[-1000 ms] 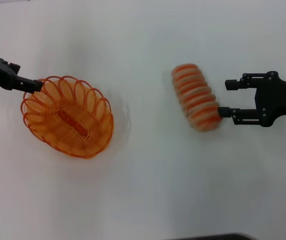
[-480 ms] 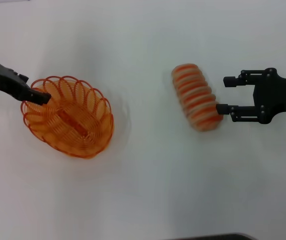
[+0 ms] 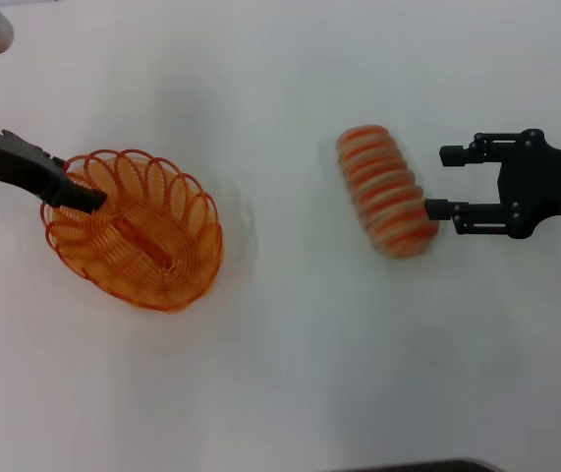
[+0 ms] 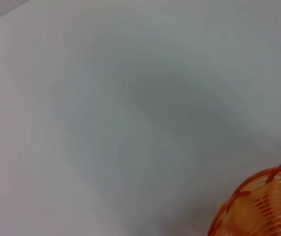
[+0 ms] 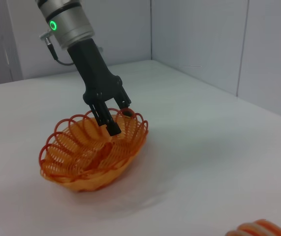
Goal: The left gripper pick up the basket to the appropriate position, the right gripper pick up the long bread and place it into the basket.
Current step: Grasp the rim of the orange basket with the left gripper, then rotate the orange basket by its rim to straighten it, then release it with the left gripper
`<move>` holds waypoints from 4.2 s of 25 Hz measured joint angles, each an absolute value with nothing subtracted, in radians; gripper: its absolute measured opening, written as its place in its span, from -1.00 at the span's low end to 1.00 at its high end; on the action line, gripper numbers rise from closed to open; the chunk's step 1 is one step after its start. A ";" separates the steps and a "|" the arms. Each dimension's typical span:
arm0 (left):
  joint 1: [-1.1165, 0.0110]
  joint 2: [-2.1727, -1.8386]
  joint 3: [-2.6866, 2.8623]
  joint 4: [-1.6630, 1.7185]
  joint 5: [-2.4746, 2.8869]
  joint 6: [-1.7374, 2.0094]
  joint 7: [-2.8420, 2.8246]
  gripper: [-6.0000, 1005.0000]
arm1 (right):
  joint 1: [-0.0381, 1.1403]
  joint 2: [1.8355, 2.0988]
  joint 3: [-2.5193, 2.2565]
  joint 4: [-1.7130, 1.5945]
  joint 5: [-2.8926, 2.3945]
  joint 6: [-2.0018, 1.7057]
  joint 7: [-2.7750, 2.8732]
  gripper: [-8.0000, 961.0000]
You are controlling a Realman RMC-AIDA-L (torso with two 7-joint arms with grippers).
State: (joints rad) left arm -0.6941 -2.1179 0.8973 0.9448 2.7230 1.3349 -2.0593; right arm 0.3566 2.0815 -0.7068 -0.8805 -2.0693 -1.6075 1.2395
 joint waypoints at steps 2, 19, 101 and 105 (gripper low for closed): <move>-0.692 -2.118 0.903 0.948 2.724 1.328 -2.058 0.43 | 0.358 2.082 -0.700 -0.881 -2.069 -1.607 1.239 0.49; -0.698 -2.114 0.899 0.954 2.747 1.359 -2.065 -0.56 | 0.370 2.084 -0.679 -0.880 -2.069 -1.605 1.239 0.49; -0.472 -2.175 1.148 0.972 2.295 1.028 -2.773 -0.82 | 0.410 2.086 -0.607 -0.776 -1.836 -1.430 1.190 0.46; -0.471 -2.175 1.152 0.969 2.293 1.014 -2.773 -0.82 | 0.413 2.086 -0.607 -0.769 -1.836 -1.429 1.180 0.46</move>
State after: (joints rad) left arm -0.4707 -2.1751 1.1516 0.9686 2.2925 1.0142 -2.7729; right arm 0.4129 2.0862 -0.6074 -0.7694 -1.8355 -1.4287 1.1796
